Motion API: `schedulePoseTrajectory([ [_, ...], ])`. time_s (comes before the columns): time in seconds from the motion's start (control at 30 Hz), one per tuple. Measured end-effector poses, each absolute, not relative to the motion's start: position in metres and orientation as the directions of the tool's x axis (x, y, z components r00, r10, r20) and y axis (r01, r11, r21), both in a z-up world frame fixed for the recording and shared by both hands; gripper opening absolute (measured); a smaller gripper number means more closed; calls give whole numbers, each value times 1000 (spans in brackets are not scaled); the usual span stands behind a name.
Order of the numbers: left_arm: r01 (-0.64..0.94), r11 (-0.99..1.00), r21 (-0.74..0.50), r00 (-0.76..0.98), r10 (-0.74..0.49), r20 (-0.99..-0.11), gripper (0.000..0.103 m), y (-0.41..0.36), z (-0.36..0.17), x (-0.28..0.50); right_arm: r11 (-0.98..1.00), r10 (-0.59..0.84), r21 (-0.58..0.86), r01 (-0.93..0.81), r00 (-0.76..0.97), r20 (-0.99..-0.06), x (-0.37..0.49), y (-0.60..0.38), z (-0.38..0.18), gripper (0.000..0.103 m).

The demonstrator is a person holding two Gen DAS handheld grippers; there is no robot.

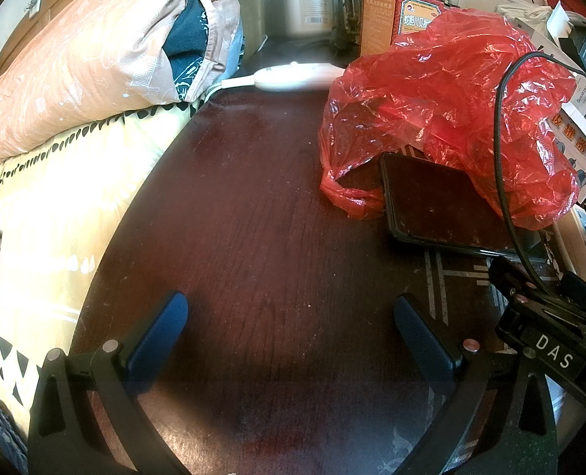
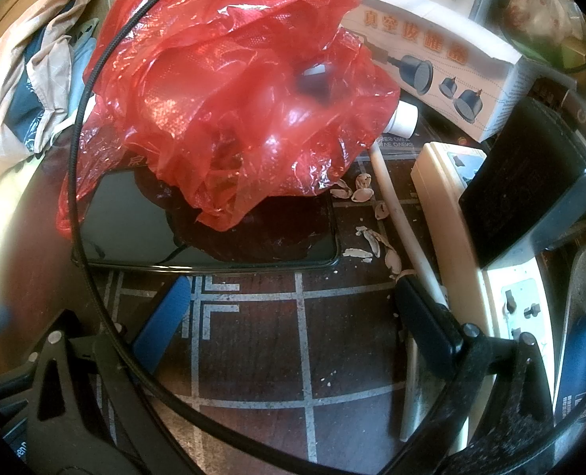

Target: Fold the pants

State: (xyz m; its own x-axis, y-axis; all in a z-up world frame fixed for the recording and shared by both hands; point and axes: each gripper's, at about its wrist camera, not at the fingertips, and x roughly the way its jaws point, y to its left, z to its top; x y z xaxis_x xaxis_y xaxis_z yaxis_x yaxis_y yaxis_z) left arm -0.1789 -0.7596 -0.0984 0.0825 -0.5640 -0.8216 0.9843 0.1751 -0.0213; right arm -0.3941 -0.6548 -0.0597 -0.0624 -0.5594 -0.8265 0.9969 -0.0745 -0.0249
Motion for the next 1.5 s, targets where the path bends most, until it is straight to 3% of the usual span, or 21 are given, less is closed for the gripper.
schedulePoseTrajectory([
  [0.57, 990, 140, -16, 62, -540, -840, 103, -756, -97, -179, -66, -560, -24, 998, -57, -827, -391, -653, -60, 103],
  [0.77, 978, 199, 55, 167, -605, -779, 103, -695, -55, -165, 86, -514, 42, 995, 80, -854, -384, -636, -48, 103],
  [1.07, 825, 553, 118, 472, -558, -683, 103, -521, 22, -64, 338, -564, 124, 933, 306, -767, -365, -545, 17, 103],
  [1.17, 693, 707, 140, 611, -473, -635, 103, -438, 45, -28, 479, -568, 135, 867, 424, -705, -334, -506, 43, 103],
  [1.37, 337, 936, 104, 811, -232, -537, 103, -254, 94, 20, 755, -596, -65, 653, 641, -484, -258, -400, 107, 103],
  [1.5, 136, 989, 60, 873, -91, -479, 103, -139, 109, 31, 859, -504, -115, 499, 786, -358, -215, -346, 141, 103],
])
